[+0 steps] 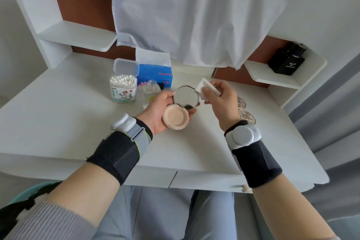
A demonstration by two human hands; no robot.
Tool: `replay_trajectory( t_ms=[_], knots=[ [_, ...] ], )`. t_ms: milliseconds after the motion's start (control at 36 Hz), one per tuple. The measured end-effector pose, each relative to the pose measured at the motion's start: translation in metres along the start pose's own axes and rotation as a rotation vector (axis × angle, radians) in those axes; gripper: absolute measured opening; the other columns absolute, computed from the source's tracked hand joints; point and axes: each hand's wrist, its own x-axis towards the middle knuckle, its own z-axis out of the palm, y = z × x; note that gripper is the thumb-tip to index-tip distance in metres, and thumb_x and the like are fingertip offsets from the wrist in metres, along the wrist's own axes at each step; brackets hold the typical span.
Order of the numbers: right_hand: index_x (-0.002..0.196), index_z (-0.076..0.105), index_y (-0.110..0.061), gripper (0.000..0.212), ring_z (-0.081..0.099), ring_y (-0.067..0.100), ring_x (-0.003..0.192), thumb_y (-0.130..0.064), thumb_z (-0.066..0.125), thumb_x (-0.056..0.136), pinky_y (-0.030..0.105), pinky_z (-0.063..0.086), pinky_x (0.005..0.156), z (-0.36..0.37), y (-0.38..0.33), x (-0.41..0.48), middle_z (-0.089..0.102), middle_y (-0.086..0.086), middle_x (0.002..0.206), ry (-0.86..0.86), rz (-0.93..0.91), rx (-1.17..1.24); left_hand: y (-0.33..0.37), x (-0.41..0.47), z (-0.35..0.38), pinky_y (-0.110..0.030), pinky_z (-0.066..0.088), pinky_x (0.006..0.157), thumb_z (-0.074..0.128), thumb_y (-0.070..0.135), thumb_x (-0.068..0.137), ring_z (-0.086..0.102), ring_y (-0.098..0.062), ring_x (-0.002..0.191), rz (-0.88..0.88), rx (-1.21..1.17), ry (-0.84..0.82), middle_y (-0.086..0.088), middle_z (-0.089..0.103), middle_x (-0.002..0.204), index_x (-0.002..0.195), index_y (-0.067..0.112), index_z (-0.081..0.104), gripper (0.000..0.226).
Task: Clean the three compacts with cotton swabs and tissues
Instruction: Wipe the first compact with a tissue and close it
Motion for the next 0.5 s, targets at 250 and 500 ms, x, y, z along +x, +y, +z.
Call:
replay_trajectory(
  t_ms=[250,500],
  knots=[
    [0.074,0.046,-0.028,0.026,0.059,0.015,0.053,-0.012,0.064,0.084,0.023,0.045,0.052,0.0059,0.002,0.0034,0.062,0.005,0.074,0.043,-0.179,-0.291,-0.0008,0.0,0.0004,-0.032,0.057,0.068,0.037,0.032,0.1,0.068,-0.032,0.082,-0.068,0.037,-0.033,-0.025,0.061,0.118,0.132,0.0,0.052,0.047],
    [0.076,0.057,-0.014,0.017,0.052,0.0,0.052,-0.001,0.067,0.078,0.015,0.041,0.056,-0.0009,0.0007,0.0003,0.058,-0.011,0.064,-0.011,-0.199,-0.253,-0.0022,-0.0025,0.0023,-0.034,0.058,0.067,0.039,0.033,0.099,0.069,-0.029,0.071,-0.049,0.088,-0.095,-0.02,0.069,0.089,0.114,0.002,0.06,0.04]
  ],
)
